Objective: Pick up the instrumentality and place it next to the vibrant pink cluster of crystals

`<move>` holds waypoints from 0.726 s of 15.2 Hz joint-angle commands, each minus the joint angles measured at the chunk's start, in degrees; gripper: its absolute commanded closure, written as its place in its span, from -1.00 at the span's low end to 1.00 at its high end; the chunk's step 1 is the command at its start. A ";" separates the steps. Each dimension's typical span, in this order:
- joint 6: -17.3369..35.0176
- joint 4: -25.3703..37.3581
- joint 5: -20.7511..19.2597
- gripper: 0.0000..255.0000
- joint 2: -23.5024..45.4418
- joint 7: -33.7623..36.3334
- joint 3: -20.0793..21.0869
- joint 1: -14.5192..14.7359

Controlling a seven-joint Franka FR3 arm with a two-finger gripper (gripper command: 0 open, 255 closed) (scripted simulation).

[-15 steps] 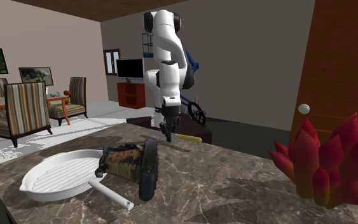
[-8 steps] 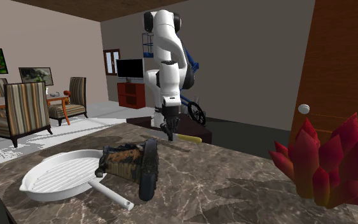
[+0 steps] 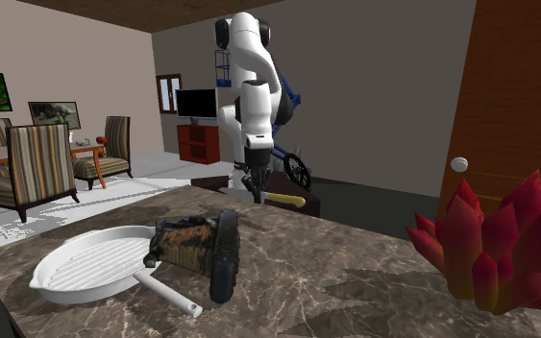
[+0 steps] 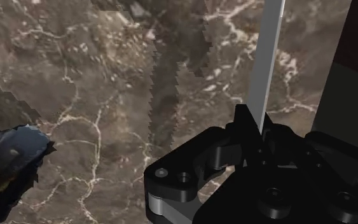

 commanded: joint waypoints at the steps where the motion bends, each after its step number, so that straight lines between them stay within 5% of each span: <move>1: -2.07 0.28 -0.74 1.00 -1.80 0.61 0.15 -0.18; 11: -11.64 2.66 -2.69 1.00 -9.11 2.22 0.98 -0.90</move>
